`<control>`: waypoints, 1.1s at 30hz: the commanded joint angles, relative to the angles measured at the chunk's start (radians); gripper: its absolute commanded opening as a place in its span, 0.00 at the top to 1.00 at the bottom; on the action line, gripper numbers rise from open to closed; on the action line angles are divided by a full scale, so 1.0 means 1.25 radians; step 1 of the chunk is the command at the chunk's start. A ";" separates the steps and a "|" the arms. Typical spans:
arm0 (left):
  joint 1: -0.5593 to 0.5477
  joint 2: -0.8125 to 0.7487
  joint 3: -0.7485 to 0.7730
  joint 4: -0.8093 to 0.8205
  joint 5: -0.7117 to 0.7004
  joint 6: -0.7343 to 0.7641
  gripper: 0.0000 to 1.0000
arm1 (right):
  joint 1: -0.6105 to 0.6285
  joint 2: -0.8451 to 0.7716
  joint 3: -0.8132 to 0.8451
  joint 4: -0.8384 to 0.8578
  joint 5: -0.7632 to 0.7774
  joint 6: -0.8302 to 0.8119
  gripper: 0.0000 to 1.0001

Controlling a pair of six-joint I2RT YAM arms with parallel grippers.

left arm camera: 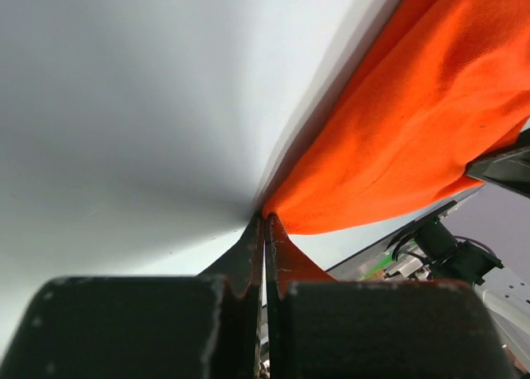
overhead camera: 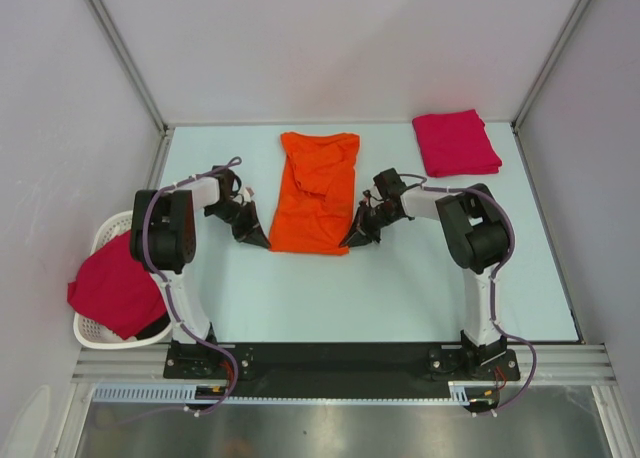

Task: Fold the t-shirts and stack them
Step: Grab one side of the 2/3 rectangular tshirt with both arms

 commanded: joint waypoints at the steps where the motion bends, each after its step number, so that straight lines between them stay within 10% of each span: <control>1: -0.002 0.001 0.000 -0.036 -0.066 0.036 1.00 | -0.001 0.011 0.014 -0.111 0.003 -0.061 1.00; 33: -0.054 -0.124 -0.012 -0.090 -0.047 0.038 1.00 | 0.007 -0.030 0.041 -0.244 0.033 -0.147 1.00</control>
